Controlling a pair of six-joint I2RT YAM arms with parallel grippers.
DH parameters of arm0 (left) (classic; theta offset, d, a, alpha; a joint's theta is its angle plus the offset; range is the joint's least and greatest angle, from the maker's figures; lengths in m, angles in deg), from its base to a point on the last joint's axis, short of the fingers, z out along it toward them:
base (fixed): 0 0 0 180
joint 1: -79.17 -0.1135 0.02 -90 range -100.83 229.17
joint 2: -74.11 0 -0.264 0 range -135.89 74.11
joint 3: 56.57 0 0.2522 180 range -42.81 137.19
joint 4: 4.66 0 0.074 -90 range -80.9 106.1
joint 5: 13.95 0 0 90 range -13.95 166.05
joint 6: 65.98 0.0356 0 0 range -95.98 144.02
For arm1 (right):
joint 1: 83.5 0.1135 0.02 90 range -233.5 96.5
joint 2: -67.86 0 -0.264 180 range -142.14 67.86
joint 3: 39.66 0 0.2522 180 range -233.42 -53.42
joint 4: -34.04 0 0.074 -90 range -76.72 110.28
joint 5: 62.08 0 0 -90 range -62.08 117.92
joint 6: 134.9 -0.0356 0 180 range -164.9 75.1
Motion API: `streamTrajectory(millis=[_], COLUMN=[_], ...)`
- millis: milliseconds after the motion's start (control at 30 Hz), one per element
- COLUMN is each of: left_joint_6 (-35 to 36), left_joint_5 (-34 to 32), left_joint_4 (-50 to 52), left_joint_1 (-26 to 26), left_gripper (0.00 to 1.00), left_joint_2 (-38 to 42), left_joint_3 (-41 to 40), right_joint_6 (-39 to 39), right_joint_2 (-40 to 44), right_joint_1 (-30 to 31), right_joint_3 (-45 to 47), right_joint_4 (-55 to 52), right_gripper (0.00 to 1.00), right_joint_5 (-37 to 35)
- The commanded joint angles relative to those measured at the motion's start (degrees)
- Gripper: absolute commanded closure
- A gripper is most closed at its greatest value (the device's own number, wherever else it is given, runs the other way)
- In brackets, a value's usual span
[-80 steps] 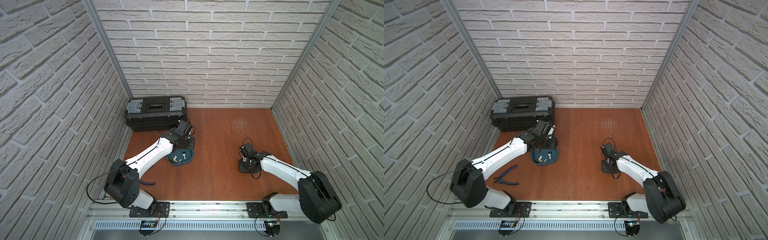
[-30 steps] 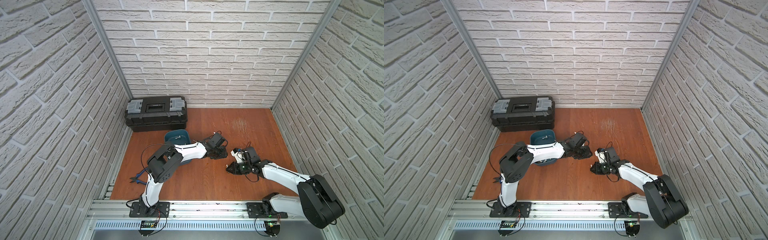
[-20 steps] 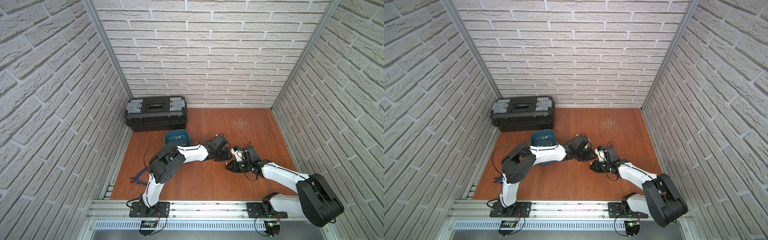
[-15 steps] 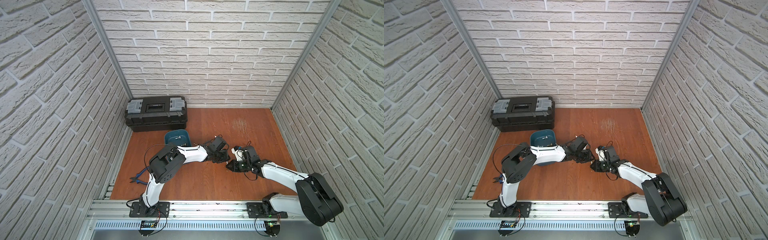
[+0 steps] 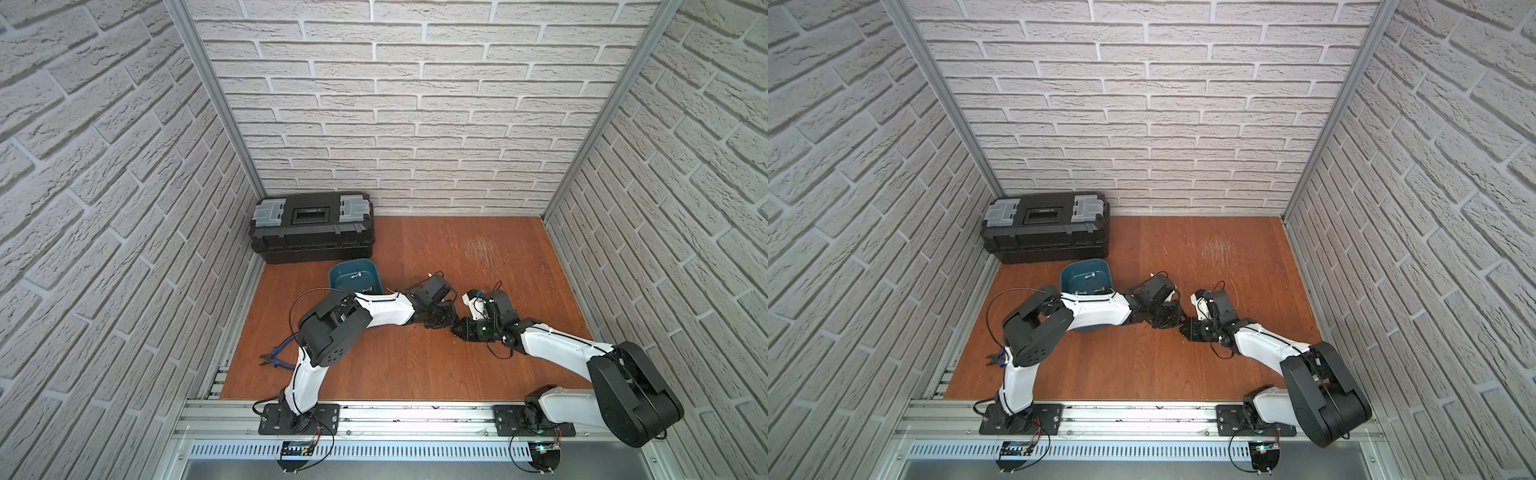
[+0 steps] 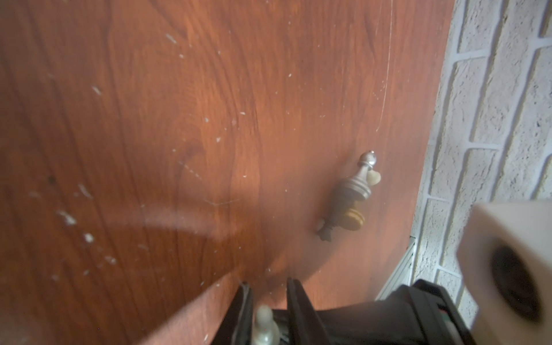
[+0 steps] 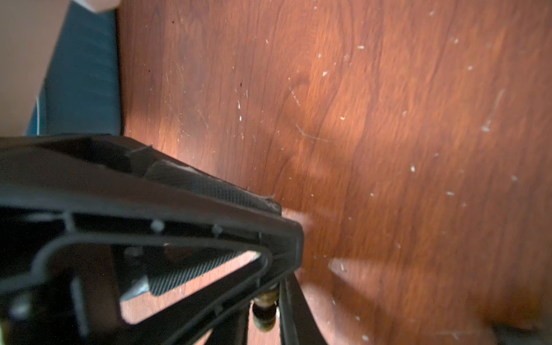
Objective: Put the chess pieces into the storage box
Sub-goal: Pick up the chess piece at the center of the board, then place the chess piece in the storage box.
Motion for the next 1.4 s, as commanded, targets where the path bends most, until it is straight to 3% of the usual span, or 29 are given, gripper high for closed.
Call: streamTrajectory(millis=[0, 400, 700, 900, 1100, 1367], left_joint_6=[0.1, -0.1, 3.3, 5.8, 10.1, 19.6], left_joint_5=[0.8, 0.3, -2.6, -4.7, -7.3, -16.4], left_joint_4=[-2.0, -3.2, 1.1, 4.7, 10.9, 25.7], left_joint_1=[-0.2, -0.8, -3.9, -6.1, -9.2, -17.1], left_gripper=[0.79, 0.95, 0.97, 0.98, 0.98, 0.97], left_joint_2=[2.1, 2.7, 6.6, 9.4, 16.2, 29.7], left_joint_3=[-0.6, -3.0, -3.2, -3.6, -4.3, -6.1], right_joint_6=[-0.5, -0.6, -0.6, -1.2, -1.3, -0.4], right_joint_2=[0.1, 0.0, -0.3, -0.8, -0.4, 2.7], right_joint_1=[0.1, 0.1, 0.0, 0.0, 0.1, 0.1], right_joint_3=[-0.3, -0.5, -1.5, -2.5, -3.2, -5.0], right_joint_4=[2.2, 1.5, -7.4, -9.1, -10.4, -14.7], right_gripper=[0.97, 0.97, 0.97, 0.87, 0.65, 0.59], right_joint_5=[-0.4, -1.2, -4.7, -6.7, -7.6, -9.5])
